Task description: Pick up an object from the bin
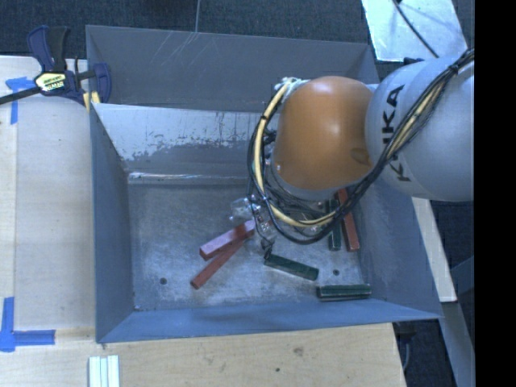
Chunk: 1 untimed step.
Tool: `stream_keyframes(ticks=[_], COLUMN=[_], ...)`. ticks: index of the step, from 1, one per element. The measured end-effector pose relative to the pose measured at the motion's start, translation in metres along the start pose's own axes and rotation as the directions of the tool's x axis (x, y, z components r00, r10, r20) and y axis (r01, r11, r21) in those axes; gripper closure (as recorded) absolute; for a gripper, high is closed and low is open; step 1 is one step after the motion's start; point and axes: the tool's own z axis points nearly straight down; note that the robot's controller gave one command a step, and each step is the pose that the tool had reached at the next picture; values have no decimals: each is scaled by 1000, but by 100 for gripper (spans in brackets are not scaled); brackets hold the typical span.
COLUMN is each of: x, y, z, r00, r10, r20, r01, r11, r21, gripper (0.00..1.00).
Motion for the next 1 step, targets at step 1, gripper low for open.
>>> stream_keyframes(ticks=[1], x=[-27], y=[6], z=[-95], r00=[1000], r10=[4], r20=[0], r01=[-4], r11=[1000], r21=[2], gripper=[100])
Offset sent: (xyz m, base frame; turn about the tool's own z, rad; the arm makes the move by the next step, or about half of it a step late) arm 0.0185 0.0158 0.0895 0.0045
